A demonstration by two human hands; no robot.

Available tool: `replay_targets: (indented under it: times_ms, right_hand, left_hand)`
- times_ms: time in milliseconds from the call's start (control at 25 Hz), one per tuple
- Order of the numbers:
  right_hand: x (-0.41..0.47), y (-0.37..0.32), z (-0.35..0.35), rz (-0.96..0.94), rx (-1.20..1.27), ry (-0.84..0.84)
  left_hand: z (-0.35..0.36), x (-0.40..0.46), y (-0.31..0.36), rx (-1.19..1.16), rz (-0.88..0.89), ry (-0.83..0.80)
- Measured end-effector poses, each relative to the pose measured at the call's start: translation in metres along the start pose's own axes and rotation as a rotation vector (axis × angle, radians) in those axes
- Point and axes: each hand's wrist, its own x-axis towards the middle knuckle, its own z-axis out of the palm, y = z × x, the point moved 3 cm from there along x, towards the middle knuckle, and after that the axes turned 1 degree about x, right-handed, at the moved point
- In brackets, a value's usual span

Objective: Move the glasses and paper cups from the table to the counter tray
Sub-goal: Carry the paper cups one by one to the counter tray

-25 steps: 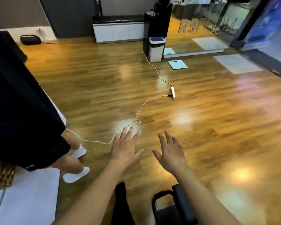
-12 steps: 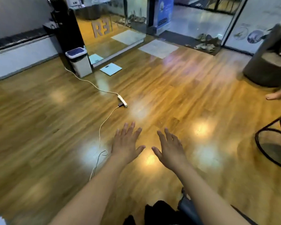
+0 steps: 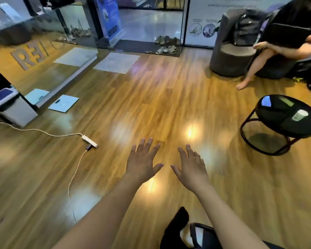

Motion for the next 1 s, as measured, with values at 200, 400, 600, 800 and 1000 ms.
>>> replay_targets:
  times_ms: [200,400,600,800,1000]
  right_hand:
    - [0.095,0.084,-0.064,0.1,0.0,0.061]
    - [0.154,0.18,-0.113,0.275,0.053,0.116]
    - [0.205,0.269,-0.138,0.422,0.094,0.163]
    - [0.297,0.362,-0.171,0.565,0.127,0.215]
    - [0.373,0.441,-0.216,0.732,0.144,0.22]
  left_hand:
    - [-0.023,0.15,0.07,0.0,0.134,-0.017]
    - [-0.033,0.266,0.157,-0.019,0.295,-0.035]
    - [-0.032,0.378,0.233,-0.002,0.448,-0.037]
    - [-0.032,0.52,0.316,0.017,0.612,-0.064]
    - [-0.048,0.641,0.398,0.086,0.807,-0.124]
